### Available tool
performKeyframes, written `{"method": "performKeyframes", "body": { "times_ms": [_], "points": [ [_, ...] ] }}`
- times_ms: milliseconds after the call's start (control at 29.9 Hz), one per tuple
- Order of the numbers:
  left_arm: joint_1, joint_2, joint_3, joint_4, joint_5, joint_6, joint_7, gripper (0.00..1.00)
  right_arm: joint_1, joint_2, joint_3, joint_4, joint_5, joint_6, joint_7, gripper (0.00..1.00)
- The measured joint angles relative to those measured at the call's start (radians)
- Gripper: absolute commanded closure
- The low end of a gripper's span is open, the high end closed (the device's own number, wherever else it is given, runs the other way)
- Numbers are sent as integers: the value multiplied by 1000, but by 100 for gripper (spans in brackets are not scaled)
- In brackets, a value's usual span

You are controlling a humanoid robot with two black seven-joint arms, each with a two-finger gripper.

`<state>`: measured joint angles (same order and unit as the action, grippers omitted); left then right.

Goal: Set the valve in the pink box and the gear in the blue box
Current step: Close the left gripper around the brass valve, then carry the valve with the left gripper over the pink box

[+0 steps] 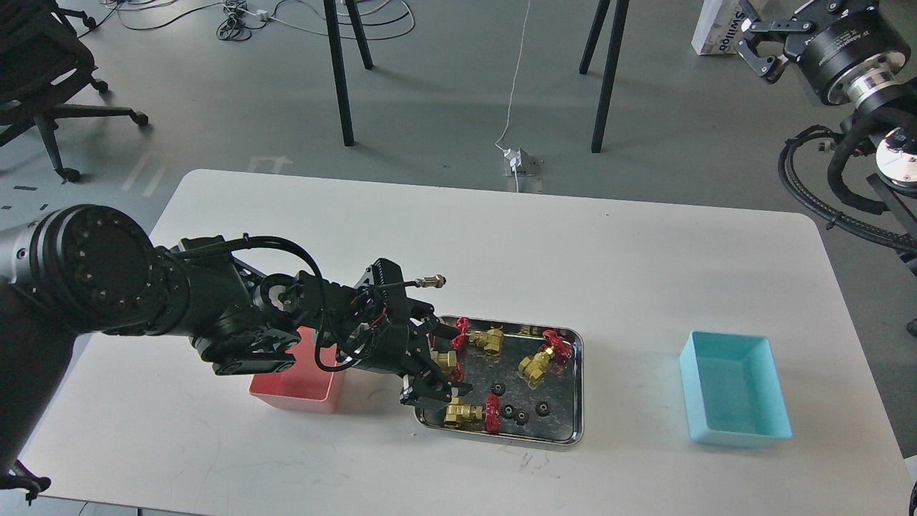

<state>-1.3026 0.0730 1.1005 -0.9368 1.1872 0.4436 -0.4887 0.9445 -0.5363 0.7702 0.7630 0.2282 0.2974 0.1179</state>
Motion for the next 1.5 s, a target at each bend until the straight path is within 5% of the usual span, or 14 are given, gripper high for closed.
{"method": "performKeyframes", "body": {
  "times_ms": [568,1036,1504],
  "points": [
    [52,1,2,52,0,2,0,39,-34,1,3,1,0,7,4,0],
    [50,13,5,52,35,15,0,80,-58,1,4,0,0,4,8,0],
    [1,77,-11,-3,37,46,0,84,-78,3,13,-5,0,3,8,0]
  ]
}}
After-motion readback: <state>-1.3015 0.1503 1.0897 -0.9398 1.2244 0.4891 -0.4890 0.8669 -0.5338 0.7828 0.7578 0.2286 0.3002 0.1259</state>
